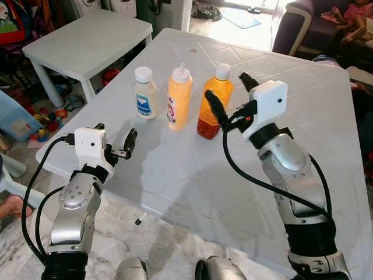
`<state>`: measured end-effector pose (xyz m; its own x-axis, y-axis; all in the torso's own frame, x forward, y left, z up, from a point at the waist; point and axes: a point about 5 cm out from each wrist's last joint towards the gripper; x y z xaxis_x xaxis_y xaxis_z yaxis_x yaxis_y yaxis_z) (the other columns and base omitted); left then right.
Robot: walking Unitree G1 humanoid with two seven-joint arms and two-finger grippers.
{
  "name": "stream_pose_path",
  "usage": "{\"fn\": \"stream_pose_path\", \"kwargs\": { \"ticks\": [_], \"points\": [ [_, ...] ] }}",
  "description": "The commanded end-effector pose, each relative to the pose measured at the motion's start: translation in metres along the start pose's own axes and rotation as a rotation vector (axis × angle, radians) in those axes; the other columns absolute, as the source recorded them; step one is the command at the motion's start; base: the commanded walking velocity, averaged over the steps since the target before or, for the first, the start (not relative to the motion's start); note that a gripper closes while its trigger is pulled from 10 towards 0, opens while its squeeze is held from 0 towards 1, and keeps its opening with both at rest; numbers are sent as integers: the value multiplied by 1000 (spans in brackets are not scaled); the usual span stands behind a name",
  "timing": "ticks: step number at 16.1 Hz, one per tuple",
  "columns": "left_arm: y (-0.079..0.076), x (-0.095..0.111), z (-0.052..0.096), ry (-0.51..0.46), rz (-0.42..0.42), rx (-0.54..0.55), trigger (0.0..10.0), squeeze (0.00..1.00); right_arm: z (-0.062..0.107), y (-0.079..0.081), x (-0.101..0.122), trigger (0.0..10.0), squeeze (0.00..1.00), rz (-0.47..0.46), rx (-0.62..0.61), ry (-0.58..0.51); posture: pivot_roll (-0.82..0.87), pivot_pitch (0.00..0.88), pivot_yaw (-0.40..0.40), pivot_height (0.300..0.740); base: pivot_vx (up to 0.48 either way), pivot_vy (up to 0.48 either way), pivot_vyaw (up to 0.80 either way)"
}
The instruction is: Restocking fridge
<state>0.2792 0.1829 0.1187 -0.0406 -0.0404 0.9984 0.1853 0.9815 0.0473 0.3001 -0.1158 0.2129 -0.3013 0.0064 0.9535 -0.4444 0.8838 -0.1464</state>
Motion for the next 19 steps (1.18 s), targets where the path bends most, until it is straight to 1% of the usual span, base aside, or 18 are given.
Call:
{"fn": "stream_pose_path", "kwargs": {
  "ticks": [1, 3, 6, 7, 10, 11, 12, 13, 19],
  "points": [
    [-3, -2, -1, 5, -13, -11, 10000, 0, -5, -1, 6, 10000, 0, 13, 20, -14, -22, 86, -27, 740, 0, 0, 0],
    [-3, -2, -2, 5, -14, -14, 10000, 0, -11, -11, 7, 10000, 0, 35, -14, -5, -17, 84, -30, 740, 0, 0, 0],
    [-4, -1, -2, 5, -17, -16, 10000, 0, -18, -22, 8, 10000, 0, 20, -60, 3, -13, 88, -29, 740, 0, 0, 0],
    [-4, -2, -2, 7, -18, -17, 10000, 0, -20, -23, 7, 10000, 0, 15, -64, 8, -11, 88, -28, 740, 0, 0, 0],
    [-4, -1, -3, 4, -24, -24, 10000, 0, -29, -23, 1, 10000, 0, -58, -45, 29, -5, 89, -23, 740, 0, 0, 0],
    [-5, 0, -3, 3, -25, -26, 10000, 0, -31, -23, 0, 6745, 0, -60, -39, 30, -5, 89, -22, 740, 0, 0, 0],
    [-5, 0, -4, 3, -27, -29, 10000, 0, -34, -22, -1, 1882, 0, -75, -31, 36, -4, 90, -21, 740, 0, 0, 0],
    [-5, 0, -4, 2, -29, -31, 10000, 0, -36, -21, -2, 0, 0, -86, -18, 43, -4, 90, -21, 740, 0, 0, 0],
    [-5, 0, -5, 4, -34, -33, 10000, 0, -48, -14, -1, 0, 0, -110, 46, 45, 4, 91, -20, 740, 0, 0, 0]
  ]
}}
Point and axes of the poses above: a point about 5 cm out from each wrist's last joint towards the gripper, its own z axis pointing back from the gripper into the wrist, its own x axis along the axis of the wrist's last joint, y = z × x, and after that the axes turned 2 degrees about -z, right-handed
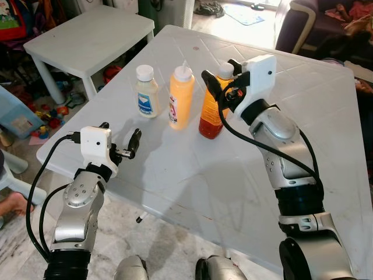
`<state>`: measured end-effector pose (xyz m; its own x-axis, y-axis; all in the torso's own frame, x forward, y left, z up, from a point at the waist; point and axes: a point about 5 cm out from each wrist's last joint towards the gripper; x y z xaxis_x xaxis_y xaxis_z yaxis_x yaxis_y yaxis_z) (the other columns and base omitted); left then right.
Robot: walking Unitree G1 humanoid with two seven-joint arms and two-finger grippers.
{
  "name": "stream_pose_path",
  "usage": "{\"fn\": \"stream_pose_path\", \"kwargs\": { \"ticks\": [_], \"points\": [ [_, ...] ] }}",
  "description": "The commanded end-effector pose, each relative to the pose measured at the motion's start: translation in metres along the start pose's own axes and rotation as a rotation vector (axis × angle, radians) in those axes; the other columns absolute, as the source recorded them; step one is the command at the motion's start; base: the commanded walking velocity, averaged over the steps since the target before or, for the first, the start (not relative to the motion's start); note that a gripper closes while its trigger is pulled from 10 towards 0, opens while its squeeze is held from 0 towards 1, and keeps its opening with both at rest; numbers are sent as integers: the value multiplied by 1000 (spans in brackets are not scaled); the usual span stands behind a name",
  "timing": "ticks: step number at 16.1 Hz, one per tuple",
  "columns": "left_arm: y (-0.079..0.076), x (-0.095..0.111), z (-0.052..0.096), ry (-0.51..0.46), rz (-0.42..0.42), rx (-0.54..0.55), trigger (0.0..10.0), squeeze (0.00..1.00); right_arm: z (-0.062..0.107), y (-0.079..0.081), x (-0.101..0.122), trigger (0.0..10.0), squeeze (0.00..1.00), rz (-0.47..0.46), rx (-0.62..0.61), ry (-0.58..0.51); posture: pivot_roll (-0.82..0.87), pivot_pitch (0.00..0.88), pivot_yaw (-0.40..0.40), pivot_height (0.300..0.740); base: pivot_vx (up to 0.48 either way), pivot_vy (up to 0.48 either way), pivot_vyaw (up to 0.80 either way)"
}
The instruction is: Restocking fridge
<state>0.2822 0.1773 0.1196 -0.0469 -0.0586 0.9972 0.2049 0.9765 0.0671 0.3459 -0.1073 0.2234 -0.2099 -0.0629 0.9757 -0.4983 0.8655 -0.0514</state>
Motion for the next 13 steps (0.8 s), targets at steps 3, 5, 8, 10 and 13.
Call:
{"fn": "stream_pose_path", "kwargs": {
  "ticks": [3, 5, 8, 10, 13],
  "points": [
    [1, -2, -1, 11, -19, -12, 10000, 0, -4, 3, 2, 0, 0, 2, 23, 19, 8, 91, -18, 740, 0, 0, 0],
    [1, -3, -1, 13, -19, -14, 10000, 0, -1, 3, -1, 0, 0, -12, 12, 34, 7, 92, -15, 740, 0, 0, 0],
    [0, -3, -3, 14, -24, -26, 10000, 0, 6, 0, -4, 0, 0, -9, -32, 45, 5, 93, -6, 740, 0, 0, 0],
    [1, 0, -5, 9, -29, -27, 10000, 0, 13, -5, -4, 0, 0, -1, -89, 45, 7, 93, -6, 740, 0, 0, 0],
    [1, 4, -6, 0, -30, -25, 10000, 0, 27, -15, 2, 0, 0, 46, -231, 14, 7, 101, -5, 740, 0, 0, 0]
  ]
}}
Point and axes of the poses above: a point about 5 cm out from each wrist's last joint towards the gripper, its own z axis pointing back from the gripper into the wrist, its own x axis along the axis of the wrist's last joint, y = z × x, and after that the axes turned 2 degrees about -z, right-handed
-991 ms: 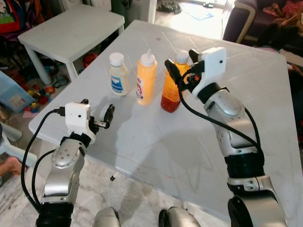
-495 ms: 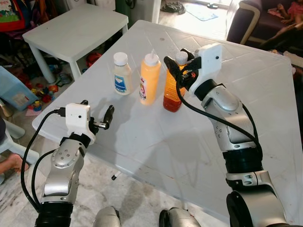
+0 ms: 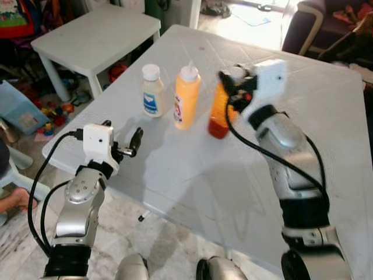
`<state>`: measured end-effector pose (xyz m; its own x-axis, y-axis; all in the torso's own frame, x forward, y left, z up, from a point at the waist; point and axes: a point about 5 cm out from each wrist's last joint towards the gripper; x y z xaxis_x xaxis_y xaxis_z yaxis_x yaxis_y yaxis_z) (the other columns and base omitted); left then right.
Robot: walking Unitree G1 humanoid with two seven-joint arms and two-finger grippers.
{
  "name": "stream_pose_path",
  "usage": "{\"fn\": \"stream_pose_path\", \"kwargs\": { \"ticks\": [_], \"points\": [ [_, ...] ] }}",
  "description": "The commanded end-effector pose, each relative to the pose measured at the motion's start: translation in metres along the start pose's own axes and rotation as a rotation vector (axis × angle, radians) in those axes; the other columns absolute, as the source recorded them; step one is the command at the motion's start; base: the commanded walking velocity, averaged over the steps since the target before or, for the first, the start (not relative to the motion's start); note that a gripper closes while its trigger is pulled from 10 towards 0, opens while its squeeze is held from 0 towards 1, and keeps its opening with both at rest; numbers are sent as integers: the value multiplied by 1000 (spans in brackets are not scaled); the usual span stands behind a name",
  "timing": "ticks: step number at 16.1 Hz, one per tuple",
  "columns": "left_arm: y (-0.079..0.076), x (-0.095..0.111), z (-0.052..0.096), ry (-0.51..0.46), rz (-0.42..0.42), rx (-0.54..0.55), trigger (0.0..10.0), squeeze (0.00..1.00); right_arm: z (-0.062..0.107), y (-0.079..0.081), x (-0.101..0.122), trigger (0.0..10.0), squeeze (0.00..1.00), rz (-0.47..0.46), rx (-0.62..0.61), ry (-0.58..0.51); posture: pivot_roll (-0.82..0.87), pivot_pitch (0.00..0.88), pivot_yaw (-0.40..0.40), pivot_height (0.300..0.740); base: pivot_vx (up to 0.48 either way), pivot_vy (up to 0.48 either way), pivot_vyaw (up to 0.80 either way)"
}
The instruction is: Restocking fridge
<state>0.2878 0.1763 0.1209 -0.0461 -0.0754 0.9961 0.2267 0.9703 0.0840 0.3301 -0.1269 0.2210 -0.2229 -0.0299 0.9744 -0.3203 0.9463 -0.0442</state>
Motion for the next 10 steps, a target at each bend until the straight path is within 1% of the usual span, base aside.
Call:
{"fn": "stream_pose_path", "kwargs": {
  "ticks": [1, 2, 3, 4, 5, 6, 7, 8, 10],
  "points": [
    [1, 4, -1, -2, -20, 3, 10000, 0, 8, -7, 2, 0, 0, 9, -69, -3, 7, 107, -6, 740, 0, 0, 0],
    [2, 3, -1, 21, -34, 23, 10000, 0, 13, -8, 4, 0, 0, 5, -102, -19, 5, 114, -9, 740, 0, 0, 0],
    [6, 1, -2, 44, -23, 72, 10000, 0, 26, -6, 6, 0, 0, -16, -162, -43, 1, 118, -15, 740, 0, 0, 0],
    [8, -1, -2, 49, -7, 99, 10000, 0, 35, -2, 4, 4353, 0, -28, -191, -51, -3, 116, -18, 740, 0, 0, 0],
    [7, -3, -1, 59, 10, 110, 10000, 0, 43, 3, 1, 10000, 0, -41, -203, -48, -7, 114, -20, 740, 0, 0, 0],
    [5, -3, -1, 52, 5, 102, 10000, 0, 48, 8, -1, 10000, 0, -52, -202, -45, -11, 110, -20, 740, 0, 0, 0],
    [4, -4, -1, 51, 7, 96, 10000, 0, 51, 11, -3, 10000, 0, -39, -196, -40, -11, 106, -20, 740, 0, 0, 0],
    [0, -5, -1, 54, 11, 89, 10000, 0, 55, 14, -7, 10000, 0, -24, -196, -29, -10, 96, -20, 740, -244, 0, 0],
    [-3, -6, -2, 60, 15, 81, 10000, 0, 59, 13, -10, 10000, 0, -13, -214, -19, -10, 83, -20, 740, -249, 0, 0]
  ]
}}
Point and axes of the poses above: a point about 5 cm out from each wrist's last joint towards the gripper, its own z axis pointing back from the gripper into the wrist, its own x axis along the axis of the wrist's last joint, y = z × x, and after that the axes turned 2 degrees about -z, right-handed
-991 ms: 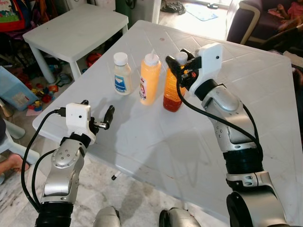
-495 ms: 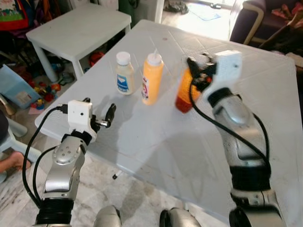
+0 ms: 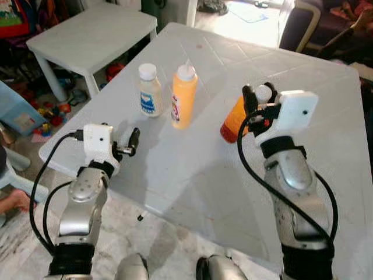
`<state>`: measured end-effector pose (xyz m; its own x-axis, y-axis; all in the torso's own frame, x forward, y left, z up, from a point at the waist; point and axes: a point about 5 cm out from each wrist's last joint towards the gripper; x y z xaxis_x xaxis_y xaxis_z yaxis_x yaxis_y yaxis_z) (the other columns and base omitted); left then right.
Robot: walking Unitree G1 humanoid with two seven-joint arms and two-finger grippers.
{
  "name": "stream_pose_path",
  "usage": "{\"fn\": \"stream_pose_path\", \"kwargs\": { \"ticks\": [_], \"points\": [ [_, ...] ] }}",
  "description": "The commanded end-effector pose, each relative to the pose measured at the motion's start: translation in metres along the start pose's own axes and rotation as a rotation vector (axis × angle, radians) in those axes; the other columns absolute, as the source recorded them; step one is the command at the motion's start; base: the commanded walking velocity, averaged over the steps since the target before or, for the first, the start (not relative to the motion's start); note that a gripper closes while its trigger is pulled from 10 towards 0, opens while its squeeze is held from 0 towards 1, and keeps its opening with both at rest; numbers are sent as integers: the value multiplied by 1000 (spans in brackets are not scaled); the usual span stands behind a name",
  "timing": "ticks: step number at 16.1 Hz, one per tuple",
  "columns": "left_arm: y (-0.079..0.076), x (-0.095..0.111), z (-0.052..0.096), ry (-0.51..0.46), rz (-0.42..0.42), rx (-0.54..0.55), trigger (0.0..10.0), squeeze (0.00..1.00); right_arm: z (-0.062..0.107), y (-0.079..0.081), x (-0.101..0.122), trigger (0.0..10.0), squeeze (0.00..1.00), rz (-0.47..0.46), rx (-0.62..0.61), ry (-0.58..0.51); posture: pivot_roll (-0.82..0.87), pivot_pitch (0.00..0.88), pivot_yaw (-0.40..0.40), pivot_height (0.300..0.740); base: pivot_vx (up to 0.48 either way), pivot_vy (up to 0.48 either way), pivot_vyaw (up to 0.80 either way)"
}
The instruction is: Restocking fridge
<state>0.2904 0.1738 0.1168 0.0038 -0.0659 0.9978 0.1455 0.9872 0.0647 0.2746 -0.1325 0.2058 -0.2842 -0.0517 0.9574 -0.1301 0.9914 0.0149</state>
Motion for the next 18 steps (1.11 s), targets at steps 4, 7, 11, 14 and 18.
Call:
{"fn": "stream_pose_path", "kwargs": {
  "ticks": [4, 7, 11, 14, 18],
  "points": [
    [-2, -4, -5, 11, 2, -9, 10000, 0, 6, -11, -12, 10000, 0, 52, -54, 55, -20, 50, -27, 740, -314, 0, 0],
    [-5, -3, -7, 2, 7, -7, 10000, 0, 2, -14, -11, 10000, 0, 104, -62, 44, -26, 39, -33, 740, -321, 0, 0],
    [-6, -5, -9, 2, 9, -10, 10000, 0, -4, -13, -7, 10000, 0, 114, -56, 20, -26, 30, -38, 740, -323, 0, 0],
    [-6, -5, -11, -5, 10, -5, 10000, 0, -8, -10, -4, 10000, 0, 112, -44, -1, -25, 25, -41, 740, -324, 0, 0],
    [-6, -6, -11, -6, 8, -1, 10000, 0, -9, -9, -5, 10000, 0, 117, -39, -2, -23, 21, -45, 740, -322, 0, 0]
  ]
}}
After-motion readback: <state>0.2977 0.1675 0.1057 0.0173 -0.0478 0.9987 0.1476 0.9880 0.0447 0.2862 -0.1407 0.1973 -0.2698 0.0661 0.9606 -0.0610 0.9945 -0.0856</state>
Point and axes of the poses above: a point about 5 cm out from each wrist's last joint towards the gripper, its own z axis pointing back from the gripper into the wrist, its own x axis along the axis of the wrist's last joint, y = z × x, and after that the axes turned 2 degrees about -z, right-handed
